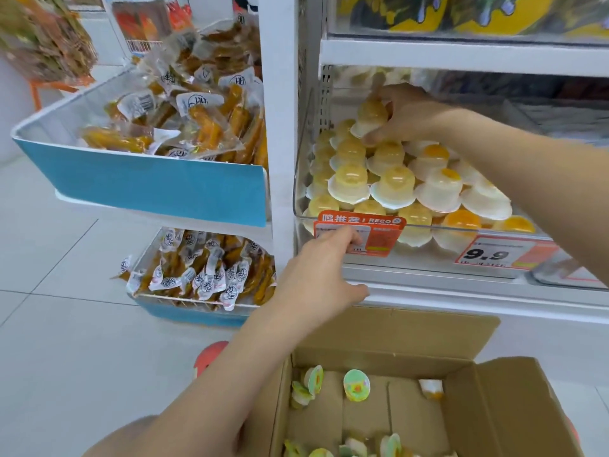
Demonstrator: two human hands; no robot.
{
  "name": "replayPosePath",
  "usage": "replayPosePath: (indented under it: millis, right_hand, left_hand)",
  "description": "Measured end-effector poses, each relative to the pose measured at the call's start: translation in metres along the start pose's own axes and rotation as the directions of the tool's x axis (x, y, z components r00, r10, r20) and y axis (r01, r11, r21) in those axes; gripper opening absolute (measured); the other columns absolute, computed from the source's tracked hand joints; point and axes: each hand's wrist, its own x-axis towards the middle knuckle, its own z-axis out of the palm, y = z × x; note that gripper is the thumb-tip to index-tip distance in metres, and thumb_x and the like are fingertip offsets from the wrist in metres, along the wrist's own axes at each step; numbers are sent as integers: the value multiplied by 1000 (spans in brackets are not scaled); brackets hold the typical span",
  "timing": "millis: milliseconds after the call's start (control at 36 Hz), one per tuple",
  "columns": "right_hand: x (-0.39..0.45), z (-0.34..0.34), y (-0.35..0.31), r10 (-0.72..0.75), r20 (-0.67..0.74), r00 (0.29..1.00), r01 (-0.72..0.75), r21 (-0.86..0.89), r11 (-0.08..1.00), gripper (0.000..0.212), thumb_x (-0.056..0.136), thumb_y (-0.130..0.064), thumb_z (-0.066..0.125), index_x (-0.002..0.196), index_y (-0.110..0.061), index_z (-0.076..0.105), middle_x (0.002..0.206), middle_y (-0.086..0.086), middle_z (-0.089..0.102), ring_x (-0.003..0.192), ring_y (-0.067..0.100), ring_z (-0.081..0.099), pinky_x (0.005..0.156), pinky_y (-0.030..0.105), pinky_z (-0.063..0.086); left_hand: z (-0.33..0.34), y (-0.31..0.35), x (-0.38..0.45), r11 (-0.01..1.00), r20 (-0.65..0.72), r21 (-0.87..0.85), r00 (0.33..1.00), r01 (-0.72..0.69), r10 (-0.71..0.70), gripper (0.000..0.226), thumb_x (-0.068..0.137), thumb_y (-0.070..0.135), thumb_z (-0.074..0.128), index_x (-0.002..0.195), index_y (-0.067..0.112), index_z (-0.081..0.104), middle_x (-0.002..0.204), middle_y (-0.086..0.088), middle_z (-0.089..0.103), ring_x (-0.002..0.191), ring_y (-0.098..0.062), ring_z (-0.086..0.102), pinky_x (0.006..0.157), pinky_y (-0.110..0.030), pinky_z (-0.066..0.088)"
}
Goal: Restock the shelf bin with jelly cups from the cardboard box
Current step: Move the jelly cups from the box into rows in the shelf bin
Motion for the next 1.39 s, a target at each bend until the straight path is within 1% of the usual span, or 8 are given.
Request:
replayPosePath:
  millis: [250,444,556,667,806,917,1028,1389]
  right_hand:
    - [1,4,11,3,32,999,-4,29,1000,82,75,-42,75,144,-32,31,144,-3,40,124,21,45,87,32,47]
    - [-72,-1,11,6,-425,905,153,339,928,57,76,-32,77,127,-21,54,121,-6,60,110,7,57,93,24,49]
    - [-177,25,13,-18,-517,856,289,449,845,41,79,-20,75,116,-22,58,103,-6,67,90,7,60,82,23,50]
    - [-263,85,34,43,-361,932,161,517,841,36,78,-13,75,107,-29,60,98,-11,67,85,11,59,80,20,47]
    - [-326,162,67,191,-11,982,-156,530,834,39,74,-19,79,103,-36,59,101,-19,64,94,-3,58,80,5,42]
    - [-345,207,86,204,259,944,-293,375,879,39,75,-19,79,108,-23,60,98,-14,60,96,6,56,83,13,43]
    - [-359,245,98,256,420,871,-388,266,882,49,74,-24,81,117,-21,57,108,-7,59,102,12,55,87,20,44]
    - [-360,356,88,36,752,658,-63,7,998,78,76,-27,75,142,-20,34,144,1,35,135,20,33,107,30,34]
  left_hand:
    - [4,1,1,995,9,95,1000,-31,30,57,74,30,76,122,23,47,127,4,51,117,-17,48,95,-41,46]
    - [5,2,2,991,-8,126,999,-34,36,50,75,23,73,118,21,49,120,3,54,112,-18,50,90,-42,48]
    - [9,0,-11,991,21,131,1000,-22,19,49,77,19,71,121,19,49,123,1,53,110,-19,51,89,-40,47]
    - [39,-1,-39,997,18,38,997,68,-69,47,79,20,71,121,21,50,125,3,53,114,-16,51,88,-29,45]
    - [87,-24,-79,991,246,101,963,89,-111,52,77,18,71,125,19,50,128,0,52,116,-18,51,93,-34,46]
    - [114,-61,-104,963,305,200,922,182,-238,46,77,11,68,120,17,52,121,0,55,109,-17,53,76,-20,38]
    - [148,-95,-131,927,375,208,851,311,-369,41,80,-1,58,118,15,52,123,-7,54,113,-23,52,91,-32,44]
    - [233,-152,-148,877,703,481,592,12,-393,69,81,-7,59,142,9,30,136,-15,41,122,-33,46,98,-41,44]
